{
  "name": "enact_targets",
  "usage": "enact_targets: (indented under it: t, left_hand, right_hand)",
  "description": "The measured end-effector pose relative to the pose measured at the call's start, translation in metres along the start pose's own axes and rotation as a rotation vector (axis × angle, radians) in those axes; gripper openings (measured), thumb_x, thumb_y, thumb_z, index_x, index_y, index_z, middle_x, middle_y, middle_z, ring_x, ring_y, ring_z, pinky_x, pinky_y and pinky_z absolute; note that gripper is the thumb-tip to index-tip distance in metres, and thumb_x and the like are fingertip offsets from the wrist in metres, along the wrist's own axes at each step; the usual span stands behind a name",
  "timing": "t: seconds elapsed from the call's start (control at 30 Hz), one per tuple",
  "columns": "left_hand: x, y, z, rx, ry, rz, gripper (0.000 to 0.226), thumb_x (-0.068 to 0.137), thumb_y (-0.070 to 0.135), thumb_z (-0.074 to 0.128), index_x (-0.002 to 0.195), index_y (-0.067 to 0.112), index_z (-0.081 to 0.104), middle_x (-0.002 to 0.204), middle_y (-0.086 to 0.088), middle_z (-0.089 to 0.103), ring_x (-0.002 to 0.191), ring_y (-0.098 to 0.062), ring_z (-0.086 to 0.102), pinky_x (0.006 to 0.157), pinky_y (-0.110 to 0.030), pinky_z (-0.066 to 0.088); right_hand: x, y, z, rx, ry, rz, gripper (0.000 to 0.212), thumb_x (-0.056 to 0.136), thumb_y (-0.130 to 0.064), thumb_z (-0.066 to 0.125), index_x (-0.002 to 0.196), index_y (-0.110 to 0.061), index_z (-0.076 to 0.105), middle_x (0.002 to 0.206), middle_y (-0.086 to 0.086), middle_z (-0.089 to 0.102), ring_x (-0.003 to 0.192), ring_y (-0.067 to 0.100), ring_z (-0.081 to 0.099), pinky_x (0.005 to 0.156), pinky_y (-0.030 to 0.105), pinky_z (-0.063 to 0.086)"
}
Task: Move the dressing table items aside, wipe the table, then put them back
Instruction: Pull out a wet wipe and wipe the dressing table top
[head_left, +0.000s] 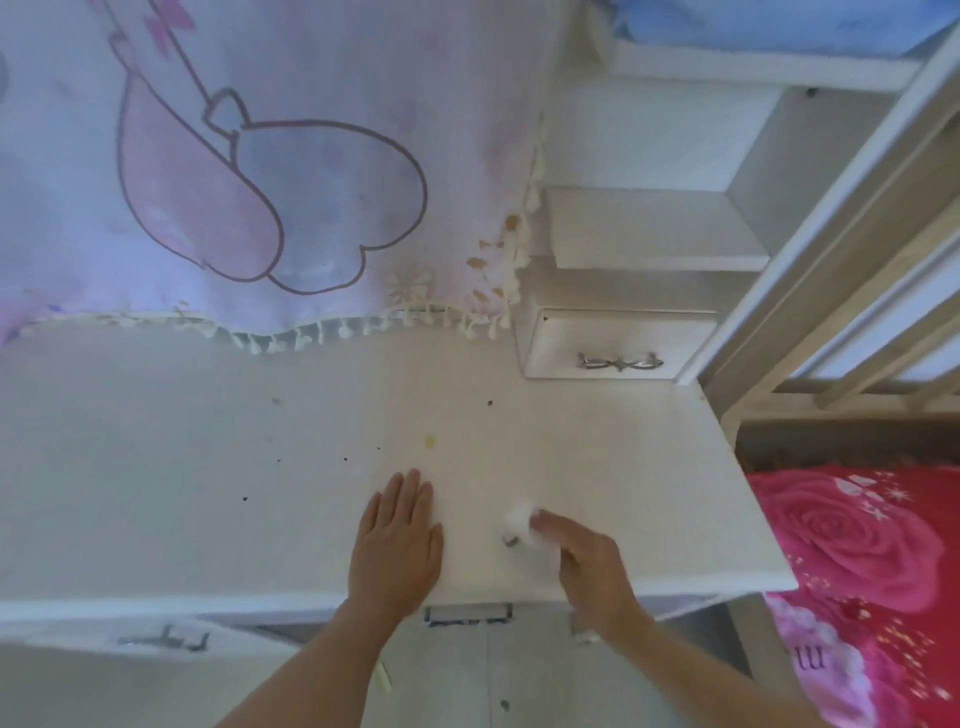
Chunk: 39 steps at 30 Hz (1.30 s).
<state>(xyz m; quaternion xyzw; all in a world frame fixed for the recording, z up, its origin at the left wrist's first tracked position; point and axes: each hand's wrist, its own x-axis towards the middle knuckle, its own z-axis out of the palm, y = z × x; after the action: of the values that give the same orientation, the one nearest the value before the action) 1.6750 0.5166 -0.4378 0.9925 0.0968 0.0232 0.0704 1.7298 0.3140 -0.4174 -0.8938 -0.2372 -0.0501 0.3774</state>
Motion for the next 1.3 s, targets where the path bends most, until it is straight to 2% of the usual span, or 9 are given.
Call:
enact_targets:
  t: [0.1, 0.2, 0.3, 0.63, 0.8, 0.97, 1.03, 1.2, 1.3]
  left_hand:
    - [-0.013, -0.035, -0.011, -0.043, 0.044, 0.088, 0.057, 0.099, 0.037, 0.011, 0.122, 0.005, 0.052, 0.126, -0.016, 0.059, 0.121, -0.03, 0.048, 0.107, -0.032, 0.032]
    - [-0.027, -0.105, -0.026, 0.038, 0.115, 0.103, 0.057, 0.099, 0.04, 0.006, 0.127, 0.005, 0.04, 0.133, -0.015, 0.051, 0.127, -0.028, 0.034, 0.113, -0.027, 0.004]
    - [-0.032, -0.161, -0.023, 0.089, 0.059, 0.174, 0.057, 0.099, 0.04, 0.008, 0.131, 0.003, 0.036, 0.147, -0.007, 0.032, 0.139, -0.023, 0.02, 0.114, -0.032, 0.004]
    - [-0.023, -0.179, -0.014, 0.095, 0.087, 0.3, 0.055, 0.098, 0.039, 0.011, 0.135, 0.007, 0.036, 0.136, -0.005, 0.049, 0.144, -0.009, -0.002, 0.112, -0.028, 0.01]
    - [-0.024, -0.178, -0.015, 0.098, 0.037, 0.28, 0.056, 0.098, 0.039, 0.009, 0.139, 0.008, 0.03, 0.137, -0.006, 0.048, 0.144, -0.01, -0.001, 0.113, -0.027, 0.007]
    - [-0.024, -0.173, -0.019, 0.1, 0.003, 0.272, 0.055, 0.098, 0.039, 0.007, 0.133, 0.007, 0.035, 0.132, -0.011, 0.055, 0.128, -0.02, 0.034, 0.112, -0.026, 0.006]
    - [-0.024, -0.173, -0.02, 0.1, 0.008, 0.269, 0.055, 0.098, 0.039, 0.006, 0.133, 0.007, 0.035, 0.132, -0.011, 0.055, 0.127, -0.02, 0.034, 0.112, -0.027, 0.008]
    - [-0.025, -0.175, -0.021, 0.1, 0.002, 0.249, 0.056, 0.098, 0.039, 0.008, 0.136, 0.006, 0.032, 0.135, -0.009, 0.051, 0.145, -0.01, -0.002, 0.114, -0.026, 0.005]
    - [-0.025, -0.176, -0.019, 0.077, 0.02, 0.261, 0.055, 0.098, 0.04, 0.008, 0.145, 0.013, 0.02, 0.137, -0.006, 0.048, 0.144, -0.008, -0.005, 0.114, -0.027, 0.007]
  right_hand:
    - [0.034, -0.012, -0.012, 0.043, 0.106, 0.39, 0.034, 0.083, 0.014, 0.043, 0.109, 0.006, 0.064, 0.12, 0.021, 0.06, 0.111, 0.028, 0.06, 0.098, 0.013, 0.034]
    - [0.062, -0.013, -0.01, -0.052, 0.147, 0.528, 0.046, 0.084, 0.016, 0.037, 0.12, -0.001, 0.059, 0.126, 0.021, 0.058, 0.116, 0.034, 0.054, 0.099, 0.03, 0.037]
    - [0.086, -0.011, 0.009, -0.053, 0.13, 0.573, 0.049, 0.085, 0.015, 0.035, 0.123, -0.005, 0.058, 0.127, 0.019, 0.057, 0.117, 0.033, 0.053, 0.099, 0.03, 0.038]
    - [0.164, 0.003, 0.066, -0.175, -0.238, 0.241, 0.044, 0.091, 0.009, 0.037, 0.128, -0.007, 0.053, 0.142, 0.012, 0.042, 0.131, 0.024, 0.043, 0.103, 0.015, 0.021]
    - [0.081, -0.005, 0.057, -0.04, -0.414, -0.129, 0.059, 0.079, 0.022, 0.04, 0.113, -0.02, 0.064, 0.129, -0.004, 0.049, 0.123, 0.026, 0.05, 0.107, 0.003, 0.015]
    - [-0.038, -0.017, 0.041, 0.15, -0.519, -0.25, 0.049, 0.093, -0.003, 0.042, 0.123, -0.04, 0.052, 0.138, -0.032, 0.039, 0.128, -0.001, 0.041, 0.112, 0.015, 0.019]
    - [-0.053, -0.026, 0.046, 0.218, -0.492, -0.217, 0.04, 0.098, -0.02, 0.04, 0.125, -0.048, 0.049, 0.135, -0.033, 0.041, 0.125, -0.003, 0.043, 0.11, 0.011, 0.017]
    - [0.004, -0.044, 0.04, 0.256, -0.194, 0.002, 0.072, 0.071, 0.022, 0.035, 0.112, -0.029, 0.066, 0.113, -0.047, 0.047, 0.112, -0.023, 0.041, 0.1, -0.001, 0.024]
    - [0.084, -0.045, 0.035, 0.181, 0.007, 0.078, 0.055, 0.071, 0.026, 0.035, 0.106, -0.004, 0.065, 0.116, -0.006, 0.056, 0.111, -0.017, 0.041, 0.096, -0.006, 0.024]
